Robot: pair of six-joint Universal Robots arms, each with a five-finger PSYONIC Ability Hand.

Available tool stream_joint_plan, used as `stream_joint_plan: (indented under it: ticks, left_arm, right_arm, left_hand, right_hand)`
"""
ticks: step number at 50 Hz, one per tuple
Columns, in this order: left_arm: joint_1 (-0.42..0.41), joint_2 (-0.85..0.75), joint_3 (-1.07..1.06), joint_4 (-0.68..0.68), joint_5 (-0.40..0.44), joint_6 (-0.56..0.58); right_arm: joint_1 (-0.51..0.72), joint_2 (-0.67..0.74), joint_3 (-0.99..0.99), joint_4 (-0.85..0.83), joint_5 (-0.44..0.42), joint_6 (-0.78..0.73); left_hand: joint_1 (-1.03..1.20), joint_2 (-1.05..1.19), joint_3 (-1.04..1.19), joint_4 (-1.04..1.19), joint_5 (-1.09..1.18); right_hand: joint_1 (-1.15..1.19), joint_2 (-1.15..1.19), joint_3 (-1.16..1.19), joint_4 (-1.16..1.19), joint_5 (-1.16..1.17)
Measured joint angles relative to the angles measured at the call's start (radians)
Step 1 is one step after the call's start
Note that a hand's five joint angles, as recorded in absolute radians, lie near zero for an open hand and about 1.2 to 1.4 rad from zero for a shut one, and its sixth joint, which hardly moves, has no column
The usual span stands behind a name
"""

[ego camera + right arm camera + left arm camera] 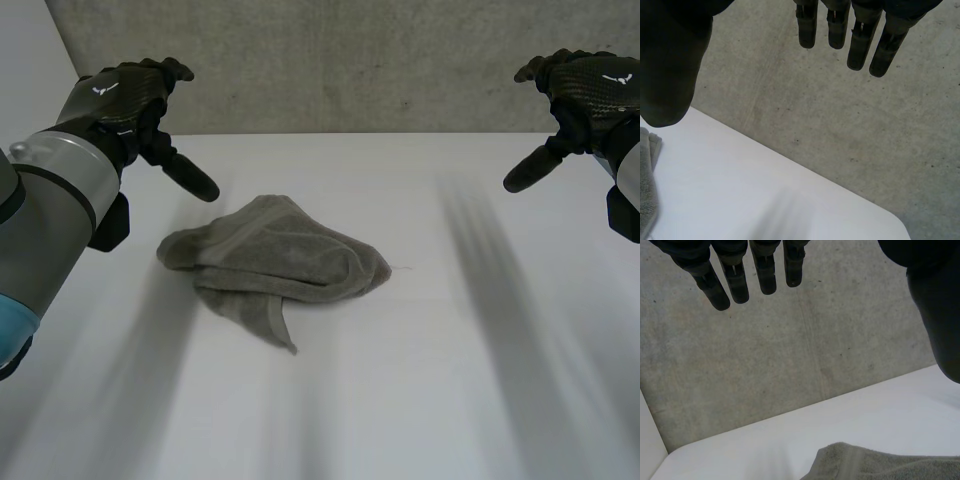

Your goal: Fold the towel.

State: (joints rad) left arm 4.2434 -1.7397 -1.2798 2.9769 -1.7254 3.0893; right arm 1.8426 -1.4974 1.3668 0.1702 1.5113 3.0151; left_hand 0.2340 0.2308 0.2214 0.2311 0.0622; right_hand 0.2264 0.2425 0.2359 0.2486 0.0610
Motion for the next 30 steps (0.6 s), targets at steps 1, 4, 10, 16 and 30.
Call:
stream_joint_plan:
  ticks: [1, 4, 10, 16, 30]
  left_arm:
    - [0.000, 0.000, 0.001, 0.000, 0.000, 0.000]
    - [-0.001, 0.000, 0.003, 0.001, 0.001, 0.000]
    - [0.002, -0.001, -0.003, 0.004, 0.004, 0.001]
    - [0.004, -0.029, -0.015, 0.022, 0.007, 0.009]
    - [0.003, -0.332, 0.023, 0.150, 0.020, 0.070]
  right_arm:
    - [0.000, 0.000, 0.000, 0.000, 0.000, 0.000]
    - [0.000, 0.001, 0.001, -0.002, 0.000, -0.001]
    - [0.000, 0.007, 0.007, -0.006, -0.001, -0.002]
    - [0.016, 0.028, 0.012, -0.010, -0.020, -0.006]
    - [0.134, 0.290, -0.001, -0.038, -0.217, -0.050]
  left_hand:
    - [0.000, 0.000, 0.000, 0.000, 0.000]
    - [0.000, 0.000, 0.000, 0.000, 0.000]
    - [0.000, 0.000, 0.000, 0.000, 0.000]
    - [0.000, 0.000, 0.000, 0.000, 0.000]
    - [0.000, 0.000, 0.000, 0.000, 0.000]
  right_hand:
    - [0.000, 0.000, 0.000, 0.000, 0.000]
    - [0.000, 0.000, 0.000, 0.000, 0.000]
    - [0.000, 0.000, 0.000, 0.000, 0.000]
    - [0.000, 0.000, 0.000, 0.000, 0.000]
    - [0.000, 0.000, 0.000, 0.000, 0.000]
